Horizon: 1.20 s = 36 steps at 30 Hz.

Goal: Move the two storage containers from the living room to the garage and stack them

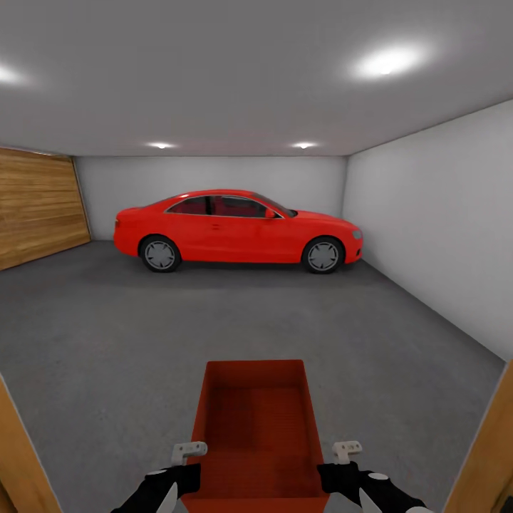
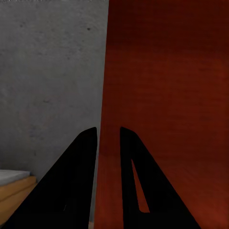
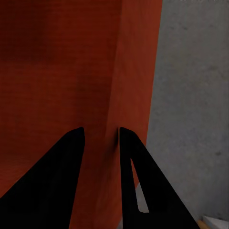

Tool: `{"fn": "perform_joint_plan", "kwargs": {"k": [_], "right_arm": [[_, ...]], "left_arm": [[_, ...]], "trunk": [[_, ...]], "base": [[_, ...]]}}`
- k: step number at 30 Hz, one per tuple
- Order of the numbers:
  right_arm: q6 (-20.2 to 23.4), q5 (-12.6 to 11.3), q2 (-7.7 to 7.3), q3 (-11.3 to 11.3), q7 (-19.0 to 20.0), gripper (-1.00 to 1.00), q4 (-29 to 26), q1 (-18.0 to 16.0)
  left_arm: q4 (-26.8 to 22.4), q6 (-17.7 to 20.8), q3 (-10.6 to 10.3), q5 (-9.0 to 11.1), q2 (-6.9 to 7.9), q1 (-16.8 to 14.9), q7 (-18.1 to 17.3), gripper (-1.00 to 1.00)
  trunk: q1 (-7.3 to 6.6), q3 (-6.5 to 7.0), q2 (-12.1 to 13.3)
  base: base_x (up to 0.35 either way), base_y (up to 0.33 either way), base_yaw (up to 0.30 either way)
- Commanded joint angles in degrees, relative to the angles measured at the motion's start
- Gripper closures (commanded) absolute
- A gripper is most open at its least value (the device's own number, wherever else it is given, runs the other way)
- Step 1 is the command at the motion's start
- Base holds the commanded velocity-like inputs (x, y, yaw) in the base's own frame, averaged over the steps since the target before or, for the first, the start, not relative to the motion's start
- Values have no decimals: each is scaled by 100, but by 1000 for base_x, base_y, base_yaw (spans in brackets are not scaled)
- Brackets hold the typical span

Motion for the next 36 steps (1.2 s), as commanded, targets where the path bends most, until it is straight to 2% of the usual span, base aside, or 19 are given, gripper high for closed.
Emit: {"fn": "perform_joint_plan", "kwargs": {"k": [1, 8, 22, 36], "right_arm": [[-16, 72, 0, 176, 30, 100, 25, -2], [-15, 72, 0, 176, 30, 100, 25, -2], [-16, 72, 0, 176, 30, 100, 25, -2], [-14, 72, 0, 176, 30, 100, 25, -2]], "left_arm": [[-24, -212, -2, -118, 103, -2, 159, 100], [-24, -209, -3, -118, 103, -2, 159, 100], [-24, -208, -3, -119, 103, -2, 159, 100], [-24, -215, -3, -117, 103, -2, 159, 100]], "trunk": [[2, -6, -6], [2, -6, -6], [2, -6, -6], [2, -6, -6]], "base": [[68, 0, 0], [258, 0, 0], [19, 0, 0], [110, -22, 0]]}}
